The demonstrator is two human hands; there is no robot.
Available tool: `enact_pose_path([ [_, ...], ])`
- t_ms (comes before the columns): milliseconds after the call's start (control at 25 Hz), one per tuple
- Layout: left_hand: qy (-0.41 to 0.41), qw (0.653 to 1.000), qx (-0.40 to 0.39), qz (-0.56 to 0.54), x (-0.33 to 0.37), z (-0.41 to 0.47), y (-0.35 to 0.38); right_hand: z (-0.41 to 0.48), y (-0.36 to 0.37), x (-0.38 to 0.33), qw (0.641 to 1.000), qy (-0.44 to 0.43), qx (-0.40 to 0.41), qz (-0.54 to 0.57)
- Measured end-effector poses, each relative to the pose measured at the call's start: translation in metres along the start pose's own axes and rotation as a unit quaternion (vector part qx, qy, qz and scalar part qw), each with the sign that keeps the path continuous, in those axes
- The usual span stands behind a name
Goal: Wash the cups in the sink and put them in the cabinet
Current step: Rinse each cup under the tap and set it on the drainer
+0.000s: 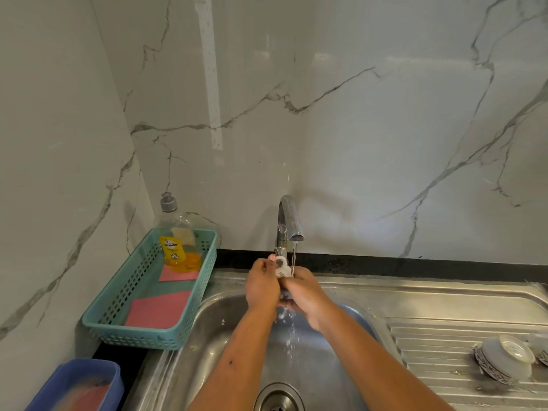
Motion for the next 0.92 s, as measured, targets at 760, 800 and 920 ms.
enact_pose_path([
  [760, 0.159, 0.971, 0.086, 0.159, 0.019, -0.017, -0.001, 0.004, -0.004, 0.011, 0.987, -0.073, 0.142, 0.014],
  [800, 0.143, 0.974, 0.084, 0.157, 0.021, -0.015, -0.003, 0.002, -0.003, 0.009, 0.985, -0.105, 0.138, -0.001],
  [920, 0.081, 0.977, 0.073, 0.183, 0.024, -0.009, -0.005, 0.0, -0.001, 0.011, 0.982, -0.152, 0.112, -0.019],
])
Point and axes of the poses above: each hand's wrist, its own z-axis towards the middle knuckle, its own y-axis out of the palm, x = y × z, the point moved 5 cm from there along z, towards the middle knuckle, and after that the axes turned 14 degrees about -y, right-handed, at the moved point
